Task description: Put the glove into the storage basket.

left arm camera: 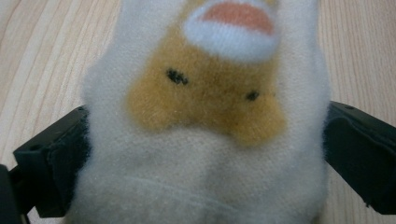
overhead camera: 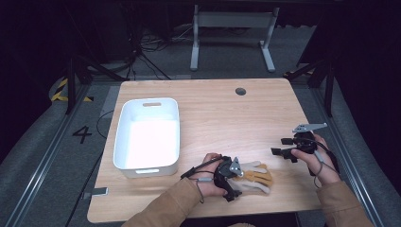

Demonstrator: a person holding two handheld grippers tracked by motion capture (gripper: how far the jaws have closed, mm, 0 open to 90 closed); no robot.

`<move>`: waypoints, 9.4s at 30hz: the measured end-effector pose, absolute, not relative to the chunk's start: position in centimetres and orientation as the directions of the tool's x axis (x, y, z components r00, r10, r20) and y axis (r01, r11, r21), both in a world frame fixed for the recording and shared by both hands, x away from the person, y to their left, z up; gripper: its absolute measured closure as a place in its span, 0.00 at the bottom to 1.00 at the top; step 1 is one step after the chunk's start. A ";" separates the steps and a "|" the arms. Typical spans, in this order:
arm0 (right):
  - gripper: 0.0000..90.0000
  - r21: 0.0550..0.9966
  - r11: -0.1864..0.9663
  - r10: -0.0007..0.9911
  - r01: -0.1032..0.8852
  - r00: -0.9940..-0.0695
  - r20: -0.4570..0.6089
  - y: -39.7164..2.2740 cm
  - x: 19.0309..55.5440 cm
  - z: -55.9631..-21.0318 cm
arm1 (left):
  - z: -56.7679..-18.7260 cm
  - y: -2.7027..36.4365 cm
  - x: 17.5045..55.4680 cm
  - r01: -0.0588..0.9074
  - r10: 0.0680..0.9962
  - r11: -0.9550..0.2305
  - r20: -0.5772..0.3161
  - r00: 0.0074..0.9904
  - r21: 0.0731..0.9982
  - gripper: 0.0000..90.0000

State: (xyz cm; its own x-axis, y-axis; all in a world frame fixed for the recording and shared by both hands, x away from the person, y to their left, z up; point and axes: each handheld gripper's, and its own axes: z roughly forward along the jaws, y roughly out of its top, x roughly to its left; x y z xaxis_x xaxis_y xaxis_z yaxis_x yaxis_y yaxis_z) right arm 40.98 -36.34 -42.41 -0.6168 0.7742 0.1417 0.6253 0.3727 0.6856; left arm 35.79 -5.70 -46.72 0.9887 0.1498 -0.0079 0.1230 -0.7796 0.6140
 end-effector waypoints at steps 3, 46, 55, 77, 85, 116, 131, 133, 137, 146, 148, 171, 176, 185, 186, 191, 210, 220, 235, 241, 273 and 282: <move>0.29 0.687 0.375 0.770 0.622 -0.621 0.143 -36.3 41.0 -42.4 | -46.5 -5.7 35.9 0.134 0.167 -0.767 -0.007 0.986 0.628 0.07; 0.33 0.704 0.347 0.758 0.620 -0.627 0.178 -36.3 41.2 -42.2 | -44.7 -4.2 35.9 0.282 0.260 -0.724 -0.129 0.957 0.630 0.76; 0.33 0.698 0.370 0.741 0.613 -0.647 0.176 -35.4 41.8 -42.2 | -43.1 -2.1 35.9 0.345 0.331 -0.697 -0.144 0.933 0.629 0.76; 0.44 0.705 0.381 0.715 0.598 -0.674 0.185 -35.7 42.4 -40.9 | -38.9 -0.2 39.1 0.475 0.480 -0.599 -0.186 0.857 0.645 0.76; 0.43 0.711 0.390 0.705 0.585 -0.686 0.178 -35.0 43.4 -40.3 | -38.0 0.7 41.0 0.511 0.541 -0.578 -0.170 0.824 0.636 0.76; 0.60 0.675 0.418 0.734 0.608 -0.664 0.144 -34.5 43.4 -40.8 | -33.5 3.8 46.1 0.706 0.746 -0.442 -0.211 0.632 0.553 0.76; 0.57 0.642 0.413 0.753 0.646 -0.638 0.157 -34.1 43.5 -42.0 | -32.1 5.5 47.3 0.807 0.837 -0.316 -0.254 0.485 0.499 0.76; 0.56 0.628 0.421 0.757 0.654 -0.635 0.154 -34.0 43.6 -42.0 | -31.7 5.6 47.3 0.808 0.839 -0.311 -0.254 0.481 0.500 0.76; 0.58 0.582 0.464 0.769 0.668 -0.630 0.111 -33.9 43.7 -42.0 | -31.1 6.1 47.1 0.818 0.837 -0.289 -0.285 0.468 0.497 0.76; 0.65 0.514 0.502 0.774 0.696 -0.626 0.093 -33.4 43.7 -41.8 | -30.3 7.8 47.0 0.861 0.889 -0.225 -0.264 0.373 0.457 0.76; 0.65 0.513 0.508 0.764 0.692 -0.637 0.103 -33.3 43.6 -41.8 | -30.2 8.1 47.1 0.869 0.900 -0.206 -0.261 0.348 0.449 0.76; 0.62 0.522 0.533 0.727 0.666 -0.676 0.121 -32.3 44.7 -41.0 | -30.1 12.3 46.4 0.895 0.945 -0.035 -0.277 0.175 0.444 0.76; 0.61 0.512 0.554 0.708 0.656 -0.695 0.125 -31.4 45.3 -41.1 | -30.0 13.8 46.0 0.898 0.953 0.010 -0.275 0.124 0.439 0.76; 0.60 0.520 0.564 0.692 0.642 -0.711 0.127 -30.8 45.6 -40.9 | -29.8 14.9 46.0 0.898 0.962 0.104 -0.273 0.019 0.427 0.76; 0.60 0.517 0.567 0.690 0.641 -0.712 0.125 -30.8 45.5 -40.9 | -29.9 14.9 46.1 0.897 0.963 0.114 -0.268 0.005 0.428 0.76; 0.60 0.525 0.562 0.694 0.640 -0.709 0.121 -31.1 45.4 -40.8 | -30.2 15.7 46.2 0.895 0.966 0.156 -0.254 -0.050 0.419 0.76; 0.60 0.555 0.524 0.721 0.646 -0.684 0.116 -32.6 44.7 -40.5 | -33.2 16.1 46.1 0.889 0.953 0.210 -0.289 -0.093 0.408 0.76; 0.60 0.560 0.516 0.725 0.649 -0.678 0.118 -33.0 44.6 -40.5 | -34.4 15.9 46.2 0.897 0.949 0.225 -0.296 -0.112 0.380 0.75; 0.60 0.550 0.510 0.731 0.662 -0.670 0.128 -33.1 44.7 -40.7 | -36.9 16.1 46.6 0.918 0.949 0.230 -0.285 -0.138 0.323 0.75; 0.60 0.548 0.508 0.733 0.664 -0.668 0.131 -33.4 44.6 -40.8 | -38.2 16.3 46.7 0.925 0.950 0.225 -0.279 -0.139 0.307 0.75; 0.60 0.571 0.471 0.746 0.673 -0.649 0.149 -34.6 44.5 -40.7 | -41.2 16.3 47.3 0.958 0.961 0.217 -0.210 -0.177 0.187 0.71; 0.60 0.568 0.474 0.748 0.673 -0.648 0.143 -34.7 44.6 -40.8 | -41.6 15.5 47.3 0.956 0.962 0.223 -0.200 -0.185 0.191 0.47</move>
State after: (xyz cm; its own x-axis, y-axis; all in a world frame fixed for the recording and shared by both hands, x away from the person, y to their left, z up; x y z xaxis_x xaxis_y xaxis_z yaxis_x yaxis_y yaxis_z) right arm 44.63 -34.69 -40.83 -0.6480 0.7481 0.1429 0.6727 0.4742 0.5680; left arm 47.32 15.53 -41.58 -0.1848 0.9621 -0.2004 0.9558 0.2235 0.1913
